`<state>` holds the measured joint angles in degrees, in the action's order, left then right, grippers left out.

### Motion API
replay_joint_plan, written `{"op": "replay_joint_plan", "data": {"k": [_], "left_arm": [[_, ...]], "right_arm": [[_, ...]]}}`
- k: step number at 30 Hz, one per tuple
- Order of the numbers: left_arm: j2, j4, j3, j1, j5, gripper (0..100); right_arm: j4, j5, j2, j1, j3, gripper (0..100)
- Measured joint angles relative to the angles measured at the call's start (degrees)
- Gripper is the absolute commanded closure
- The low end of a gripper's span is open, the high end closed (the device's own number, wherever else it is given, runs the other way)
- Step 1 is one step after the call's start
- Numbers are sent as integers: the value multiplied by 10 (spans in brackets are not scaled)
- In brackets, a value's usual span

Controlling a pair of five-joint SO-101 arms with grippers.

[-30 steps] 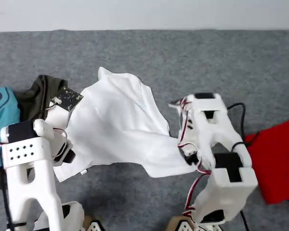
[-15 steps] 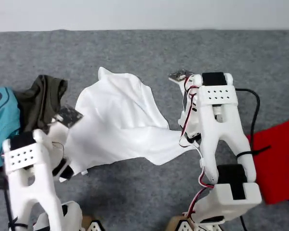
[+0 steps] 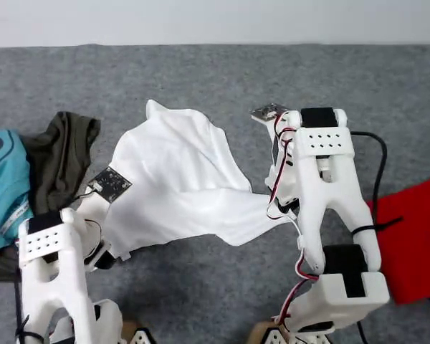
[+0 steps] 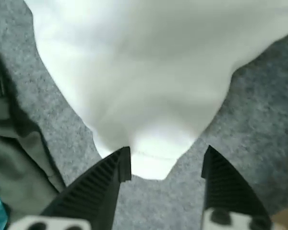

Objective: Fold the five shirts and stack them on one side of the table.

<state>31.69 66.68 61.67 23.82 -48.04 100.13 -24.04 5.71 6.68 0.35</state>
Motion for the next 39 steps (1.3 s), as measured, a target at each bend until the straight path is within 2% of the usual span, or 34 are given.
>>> {"op": "replay_joint_plan", "data": {"k": [5, 11, 13, 18, 22, 28, 33, 39], "left_arm": [[-72, -40, 3, 11, 0, 775], [-207, -57, -53, 11, 0, 934], [-245, -40, -85, 11, -1, 994], [-297, 61, -190, 11, -2, 998], [-284, 137, -278, 11, -2, 998], [-171, 229, -407, 11, -3, 998], [-74, 239, -491, -18, 58, 998], [-3, 237, -573, -93, 114, 997]], "right_arm": [[1, 0, 0, 0, 0, 988], [1, 0, 0, 0, 0, 988], [1, 0, 0, 0, 0, 988], [1, 0, -1, 0, 0, 988], [2, 0, -2, 0, -30, 988], [3, 8, -13, 1, -154, 988], [3, 27, -38, 1, -305, 988], [3, 32, -41, 1, -497, 989]]}}
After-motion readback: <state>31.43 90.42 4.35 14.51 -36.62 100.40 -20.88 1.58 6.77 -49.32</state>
